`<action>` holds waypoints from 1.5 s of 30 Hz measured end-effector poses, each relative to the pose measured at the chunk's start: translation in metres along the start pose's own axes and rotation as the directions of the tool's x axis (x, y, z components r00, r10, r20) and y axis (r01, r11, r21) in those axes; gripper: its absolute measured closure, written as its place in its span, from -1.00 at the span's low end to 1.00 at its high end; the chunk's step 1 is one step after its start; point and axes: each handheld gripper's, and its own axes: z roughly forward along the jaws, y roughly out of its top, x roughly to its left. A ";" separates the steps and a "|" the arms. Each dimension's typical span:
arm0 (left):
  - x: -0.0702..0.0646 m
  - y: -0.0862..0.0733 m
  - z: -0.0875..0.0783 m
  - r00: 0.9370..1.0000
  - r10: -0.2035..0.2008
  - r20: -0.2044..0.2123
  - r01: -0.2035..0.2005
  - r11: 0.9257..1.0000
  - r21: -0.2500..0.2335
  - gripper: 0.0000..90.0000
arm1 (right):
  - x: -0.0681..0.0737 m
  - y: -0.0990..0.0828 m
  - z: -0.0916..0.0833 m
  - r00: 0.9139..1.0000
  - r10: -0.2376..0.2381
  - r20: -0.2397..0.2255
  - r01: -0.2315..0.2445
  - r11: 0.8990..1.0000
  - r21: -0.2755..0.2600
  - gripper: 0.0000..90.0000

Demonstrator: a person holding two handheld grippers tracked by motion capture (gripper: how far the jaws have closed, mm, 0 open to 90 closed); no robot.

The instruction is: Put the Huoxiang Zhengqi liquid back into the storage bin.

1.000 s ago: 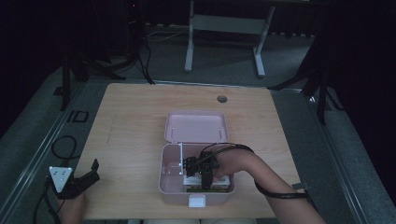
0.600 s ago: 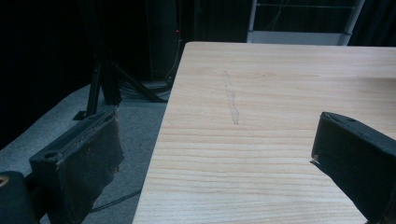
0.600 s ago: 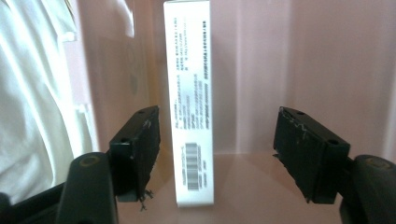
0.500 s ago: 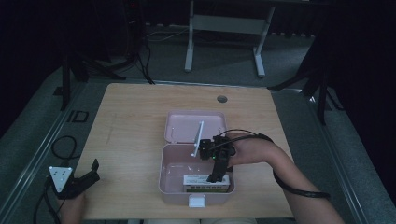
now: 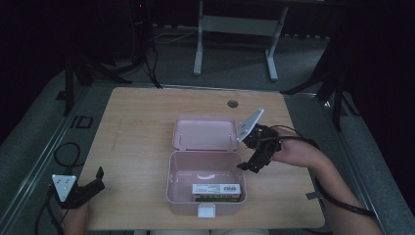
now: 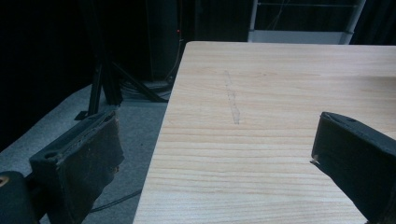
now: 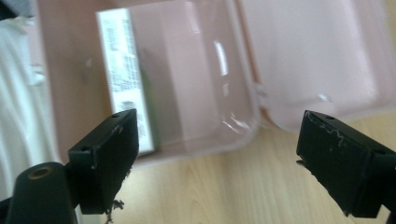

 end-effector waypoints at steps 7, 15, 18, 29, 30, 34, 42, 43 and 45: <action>0.000 0.000 0.000 1.000 -0.001 0.001 0.001 1.000 0.000 -0.95 | -0.012 -0.035 0.004 0.997 0.065 0.035 -0.064 0.997 -0.031 -0.71; 0.000 0.000 0.000 1.000 -0.002 0.001 0.002 1.000 0.000 -0.95 | -0.026 -0.080 0.031 0.983 0.176 0.061 -0.170 0.982 -0.086 -0.72; 0.000 0.000 0.000 1.000 0.000 0.001 0.000 1.000 0.000 -0.95 | -0.031 -0.095 0.041 0.971 0.224 0.083 -0.214 0.970 -0.112 -0.71; 0.000 0.000 0.000 1.000 0.004 0.000 -0.004 1.000 0.003 -0.95 | -0.039 -0.151 0.080 0.912 0.386 0.140 -0.351 0.909 -0.226 -0.71; 0.000 0.000 0.000 1.000 0.004 -0.001 -0.004 1.000 0.003 -0.95 | -0.039 -0.155 0.085 0.910 0.393 0.133 -0.358 0.905 -0.229 -0.72; 0.000 0.000 0.000 1.000 0.004 -0.001 -0.004 1.000 0.003 -0.95 | -0.039 -0.168 0.098 0.893 0.427 0.142 -0.384 0.887 -0.256 -0.71; -0.001 0.000 0.000 1.000 0.011 0.002 -0.011 1.000 0.004 -0.95 | -0.038 -0.192 0.112 0.821 0.541 0.183 -0.453 0.811 -0.369 -0.72; -0.001 0.000 0.000 1.000 0.012 0.002 -0.012 1.000 0.004 -0.95 | -0.037 -0.195 0.113 0.811 0.554 0.188 -0.460 0.802 -0.381 -0.72; -0.001 0.000 0.000 1.000 0.012 0.002 -0.012 1.000 0.005 -0.95 | -0.036 -0.199 0.115 0.793 0.577 0.196 -0.471 0.785 -0.402 -0.72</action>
